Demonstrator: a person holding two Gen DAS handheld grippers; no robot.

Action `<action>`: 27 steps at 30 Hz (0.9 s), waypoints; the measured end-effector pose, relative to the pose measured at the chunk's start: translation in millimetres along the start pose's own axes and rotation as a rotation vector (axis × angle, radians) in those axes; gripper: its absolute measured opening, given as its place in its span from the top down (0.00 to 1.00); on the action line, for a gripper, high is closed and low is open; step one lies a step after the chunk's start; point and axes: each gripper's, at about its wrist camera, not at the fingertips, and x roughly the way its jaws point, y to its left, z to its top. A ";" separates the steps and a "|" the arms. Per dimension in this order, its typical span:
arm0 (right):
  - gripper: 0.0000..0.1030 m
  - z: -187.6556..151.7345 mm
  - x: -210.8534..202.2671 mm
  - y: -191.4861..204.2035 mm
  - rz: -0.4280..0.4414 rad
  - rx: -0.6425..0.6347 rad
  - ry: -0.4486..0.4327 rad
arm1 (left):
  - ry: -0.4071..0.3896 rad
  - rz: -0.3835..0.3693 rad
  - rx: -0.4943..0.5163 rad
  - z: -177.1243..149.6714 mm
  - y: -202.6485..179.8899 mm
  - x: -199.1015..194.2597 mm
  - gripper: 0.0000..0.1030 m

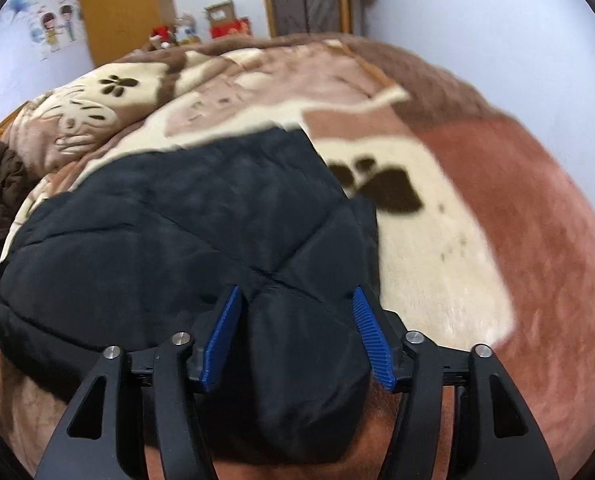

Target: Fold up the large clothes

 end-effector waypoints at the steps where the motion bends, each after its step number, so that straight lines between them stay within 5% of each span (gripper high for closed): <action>1: 0.27 -1.0 2.7 -5.4 0.011 0.017 0.006 | 0.008 -0.009 -0.007 -2.1 1.9 4.0 0.45; 10: 0.22 7.8 32.1 -26.5 0.083 0.086 0.058 | 0.028 -0.070 -0.043 4.5 8.7 37.5 0.30; 27: 0.20 -6.6 40.5 -54.4 0.280 0.219 0.156 | 0.075 -0.226 -0.136 -20.4 34.5 31.3 0.28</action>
